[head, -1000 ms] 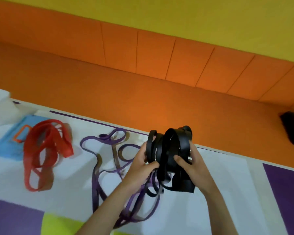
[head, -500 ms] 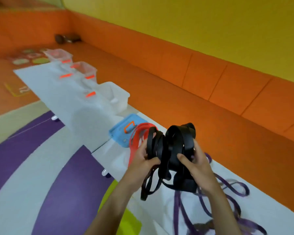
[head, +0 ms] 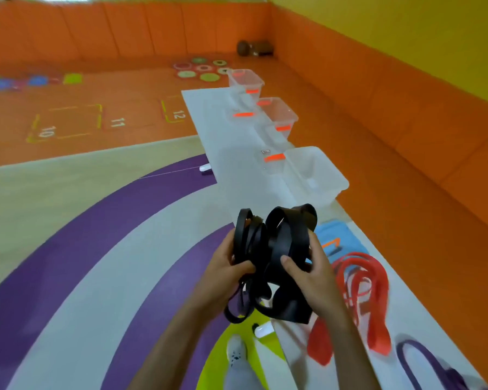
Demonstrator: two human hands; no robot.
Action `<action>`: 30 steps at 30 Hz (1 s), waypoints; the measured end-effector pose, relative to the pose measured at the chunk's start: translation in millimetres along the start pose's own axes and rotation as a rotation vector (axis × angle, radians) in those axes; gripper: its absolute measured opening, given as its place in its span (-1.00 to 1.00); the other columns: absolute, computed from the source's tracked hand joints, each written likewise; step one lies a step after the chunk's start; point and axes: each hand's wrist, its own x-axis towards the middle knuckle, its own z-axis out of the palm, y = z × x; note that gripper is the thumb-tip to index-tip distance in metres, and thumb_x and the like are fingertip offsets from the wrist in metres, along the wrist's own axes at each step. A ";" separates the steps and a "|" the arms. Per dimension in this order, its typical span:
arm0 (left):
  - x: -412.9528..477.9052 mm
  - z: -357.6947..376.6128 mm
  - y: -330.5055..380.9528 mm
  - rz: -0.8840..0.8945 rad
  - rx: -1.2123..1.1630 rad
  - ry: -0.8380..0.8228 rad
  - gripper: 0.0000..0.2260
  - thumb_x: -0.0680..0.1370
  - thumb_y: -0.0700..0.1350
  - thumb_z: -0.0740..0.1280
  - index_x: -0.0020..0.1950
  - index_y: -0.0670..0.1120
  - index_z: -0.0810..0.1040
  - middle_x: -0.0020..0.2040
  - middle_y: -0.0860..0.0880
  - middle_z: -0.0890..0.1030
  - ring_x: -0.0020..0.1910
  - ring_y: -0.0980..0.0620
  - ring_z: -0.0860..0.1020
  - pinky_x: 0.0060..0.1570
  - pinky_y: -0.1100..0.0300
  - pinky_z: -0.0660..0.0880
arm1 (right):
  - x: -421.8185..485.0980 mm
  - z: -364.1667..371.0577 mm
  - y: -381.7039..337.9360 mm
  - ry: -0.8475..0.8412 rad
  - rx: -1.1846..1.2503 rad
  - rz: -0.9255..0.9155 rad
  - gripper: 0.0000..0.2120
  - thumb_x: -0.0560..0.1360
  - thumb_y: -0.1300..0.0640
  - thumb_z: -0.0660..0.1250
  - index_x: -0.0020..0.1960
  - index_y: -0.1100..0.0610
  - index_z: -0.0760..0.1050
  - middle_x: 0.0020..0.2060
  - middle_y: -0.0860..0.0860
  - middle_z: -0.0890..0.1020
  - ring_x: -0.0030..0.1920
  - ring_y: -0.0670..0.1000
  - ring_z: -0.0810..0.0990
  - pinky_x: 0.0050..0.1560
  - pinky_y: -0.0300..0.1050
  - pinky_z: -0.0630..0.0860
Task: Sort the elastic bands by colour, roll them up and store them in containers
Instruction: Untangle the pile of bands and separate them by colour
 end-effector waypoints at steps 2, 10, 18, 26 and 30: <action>22.0 -19.9 1.4 -0.003 0.005 0.041 -0.37 0.46 -0.38 0.36 0.46 0.08 0.51 0.29 -0.17 0.66 0.28 -0.15 0.65 0.13 0.03 0.65 | 34.0 16.6 1.4 -0.049 -0.007 0.000 -0.42 0.53 0.10 0.44 0.50 -0.12 0.39 0.20 -0.24 0.66 0.21 -0.18 0.65 0.11 -0.34 0.54; 148.4 -101.9 36.1 -0.033 0.050 0.162 -0.42 0.46 -0.38 0.38 0.43 0.03 0.53 0.23 -0.18 0.67 0.24 -0.16 0.66 0.15 0.01 0.66 | 191.9 77.7 14.8 -0.134 0.065 0.032 -0.41 0.51 0.08 0.42 0.50 -0.15 0.39 0.20 -0.28 0.65 0.22 -0.16 0.65 0.12 -0.31 0.57; 248.3 -199.6 66.7 -0.034 0.006 0.281 -0.40 0.50 -0.43 0.36 0.39 0.14 0.58 0.20 -0.15 0.69 0.23 -0.17 0.67 0.15 -0.03 0.65 | 332.3 162.7 11.5 -0.245 0.063 0.047 -0.41 0.61 0.27 0.42 0.49 -0.21 0.38 0.23 -0.30 0.64 0.24 -0.18 0.64 0.17 -0.26 0.60; 381.5 -330.5 110.3 -0.033 -0.044 0.169 -0.43 0.44 -0.36 0.36 0.33 0.16 0.60 0.10 -0.10 0.71 0.06 -0.06 0.72 -0.02 0.12 0.66 | 479.3 266.5 2.4 -0.146 0.089 0.031 -0.47 0.52 0.14 0.42 0.44 -0.16 0.44 0.21 -0.10 0.69 0.20 -0.07 0.69 0.09 -0.19 0.64; 449.0 -401.1 138.9 -0.068 -0.039 0.137 -0.46 0.51 -0.44 0.32 0.34 0.08 0.58 0.09 -0.21 0.67 0.03 -0.14 0.70 -0.02 0.07 0.66 | 554.8 315.7 -12.4 -0.132 0.076 0.054 -0.47 0.53 0.09 0.44 0.45 -0.20 0.42 0.22 -0.10 0.68 0.21 -0.04 0.69 0.12 -0.11 0.67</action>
